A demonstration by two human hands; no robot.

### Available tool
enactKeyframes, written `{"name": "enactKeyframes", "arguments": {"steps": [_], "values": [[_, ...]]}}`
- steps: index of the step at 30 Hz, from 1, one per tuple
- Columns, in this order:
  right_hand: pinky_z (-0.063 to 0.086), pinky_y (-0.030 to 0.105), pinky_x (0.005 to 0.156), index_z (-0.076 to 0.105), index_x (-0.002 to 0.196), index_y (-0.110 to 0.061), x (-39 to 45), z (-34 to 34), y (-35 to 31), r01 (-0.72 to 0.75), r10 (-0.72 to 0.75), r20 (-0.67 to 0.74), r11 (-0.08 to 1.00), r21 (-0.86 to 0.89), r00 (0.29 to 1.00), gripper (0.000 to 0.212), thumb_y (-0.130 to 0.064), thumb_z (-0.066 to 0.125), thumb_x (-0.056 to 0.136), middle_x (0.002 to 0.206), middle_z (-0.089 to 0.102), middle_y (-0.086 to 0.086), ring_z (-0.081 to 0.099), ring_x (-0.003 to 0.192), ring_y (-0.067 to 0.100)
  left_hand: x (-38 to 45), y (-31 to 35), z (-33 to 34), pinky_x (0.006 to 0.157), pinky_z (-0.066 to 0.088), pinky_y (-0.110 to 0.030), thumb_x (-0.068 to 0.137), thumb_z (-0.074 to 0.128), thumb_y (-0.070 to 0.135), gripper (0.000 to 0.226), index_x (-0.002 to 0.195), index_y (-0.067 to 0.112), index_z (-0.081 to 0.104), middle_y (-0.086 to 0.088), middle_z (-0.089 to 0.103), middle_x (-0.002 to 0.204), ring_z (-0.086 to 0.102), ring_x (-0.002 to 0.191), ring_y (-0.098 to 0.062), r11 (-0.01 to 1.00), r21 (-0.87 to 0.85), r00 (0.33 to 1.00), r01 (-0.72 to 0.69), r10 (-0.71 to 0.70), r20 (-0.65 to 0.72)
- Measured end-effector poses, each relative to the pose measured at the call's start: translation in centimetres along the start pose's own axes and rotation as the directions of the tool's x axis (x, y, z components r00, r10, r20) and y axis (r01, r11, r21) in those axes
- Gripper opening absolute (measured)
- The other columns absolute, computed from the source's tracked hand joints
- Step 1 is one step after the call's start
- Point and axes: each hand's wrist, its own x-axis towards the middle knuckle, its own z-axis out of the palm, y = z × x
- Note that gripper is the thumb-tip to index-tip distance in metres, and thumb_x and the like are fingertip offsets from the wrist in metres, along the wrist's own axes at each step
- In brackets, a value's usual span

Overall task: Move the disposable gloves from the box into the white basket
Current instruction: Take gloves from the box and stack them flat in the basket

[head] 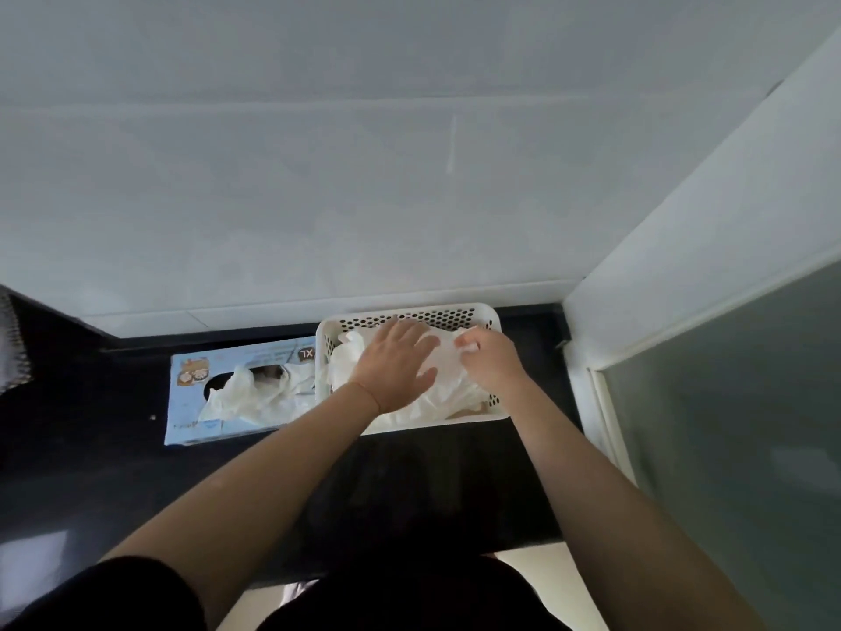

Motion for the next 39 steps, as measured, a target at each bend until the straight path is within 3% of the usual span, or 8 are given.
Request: {"name": "enactKeyframes", "arguments": {"steps": [3, 6, 12, 20, 26, 30, 34, 39], "values": [[0.042, 0.028, 0.094, 0.054, 0.137, -0.013, 0.4, 0.3, 0.3, 0.062, -0.046, 0.084, 0.979, -0.195, 0.995, 0.045, -0.003, 0.049, 0.094, 0.139, 0.052, 0.005, 0.052, 0.123, 0.022, -1.1, -0.6, 1.3, 0.122, -0.001, -0.049, 0.088, 0.043, 0.069, 0.077, 0.151, 0.026, 0.027, -0.002, 0.014, 0.162, 0.006, 0.15, -0.025, 0.993, 0.058, 0.967, 0.107, -0.117, 0.227], [0.049, 0.033, 0.084, 0.056, 0.125, -0.006, 0.6, 0.8, 0.4, 0.111, -0.069, 0.128, 0.929, -0.353, 0.989, 0.034, 0.001, 0.045, 0.094, 0.127, 0.055, 0.012, 0.058, 0.102, 0.025, -2.5, -1.8, 2.1, 0.12, -0.007, -0.05, 0.077, 0.047, 0.08, 0.097, 0.155, 0.032, 0.014, 0.001, 0.002, 0.164, -0.004, 0.151, -0.023, 0.979, 0.069, 0.949, 0.193, -0.204, 0.24], [0.049, 0.036, 0.087, 0.041, 0.136, 0.003, 0.7, 1.9, 0.4, 0.159, -0.084, 0.155, 0.801, -0.577, 0.984, 0.041, 0.003, 0.041, 0.094, 0.15, 0.028, 0.02, 0.06, 0.104, 0.03, -3.3, -2.8, 3.0, 0.12, -0.008, -0.052, 0.066, 0.045, 0.09, 0.112, 0.154, 0.039, -0.003, 0.003, -0.009, 0.164, -0.011, 0.15, -0.023, 0.968, 0.112, 0.933, 0.226, -0.248, 0.259], [0.046, 0.032, 0.089, 0.04, 0.137, 0.004, 0.3, 3.5, 1.1, 0.188, -0.199, 0.075, 0.638, -0.747, 0.977, 0.04, -0.008, 0.041, 0.098, 0.129, 0.043, 0.014, 0.055, 0.107, 0.023, -2.8, -2.7, 4.5, 0.118, -0.005, -0.057, 0.07, 0.04, 0.09, 0.11, 0.152, 0.04, -0.014, 0.001, -0.019, 0.163, -0.016, 0.149, -0.029, 0.959, 0.149, 0.902, 0.241, -0.278, 0.329], [0.038, 0.033, 0.102, 0.049, 0.128, -0.007, 0.1, 2.6, 0.0, 0.142, -0.19, 0.02, 0.656, -0.741, 0.982, 0.034, -0.01, 0.047, 0.094, 0.138, 0.035, 0.019, 0.045, 0.12, 0.028, -2.4, -2.6, 3.0, 0.118, -0.003, -0.058, 0.065, 0.043, 0.093, 0.117, 0.152, 0.038, -0.015, 0.0, -0.019, 0.163, -0.014, 0.15, -0.03, 0.962, 0.132, 0.877, 0.239, -0.272, 0.396], [0.037, 0.042, 0.102, 0.047, 0.13, -0.016, -0.6, 1.8, -3.7, 0.139, -0.192, -0.007, 0.736, -0.662, 0.981, 0.043, -0.013, 0.053, 0.088, 0.142, 0.028, 0.019, 0.037, 0.124, 0.037, -3.7, -3.0, 0.1, 0.12, -0.001, -0.053, 0.07, 0.04, 0.089, 0.106, 0.155, 0.036, 0.005, 0.002, 0.004, 0.164, 0.001, 0.151, -0.025, 0.972, -0.045, 0.955, 0.231, -0.217, 0.203], [0.043, 0.042, 0.094, 0.055, 0.123, -0.013, -1.1, 3.2, -8.5, 0.261, -0.385, -0.116, 0.788, -0.558, 0.915, 0.032, -0.019, 0.054, 0.092, 0.127, 0.045, 0.012, 0.047, 0.113, 0.029, -6.1, -5.3, -2.8, 0.112, 0.026, -0.043, 0.093, 0.042, 0.057, 0.049, 0.125, 0.025, 0.061, -0.003, 0.052, 0.137, 0.045, 0.129, -0.027, 0.927, -0.172, 0.925, 0.333, -0.357, -0.134], [0.042, 0.032, 0.08, 0.068, 0.105, -0.019, -2.9, 9.3, -13.8, 0.51, -0.506, 0.13, 0.752, -0.418, 0.853, 0.018, -0.018, 0.056, 0.091, 0.105, 0.061, 0.0, 0.056, 0.102, 0.022, -12.0, -12.0, -5.7, 0.094, 0.035, -0.036, 0.084, 0.06, 0.042, 0.025, 0.104, 0.028, 0.065, 0.002, 0.057, 0.105, 0.052, 0.105, -0.021, 0.777, -0.213, 0.802, 0.592, -0.595, 0.057]]}}
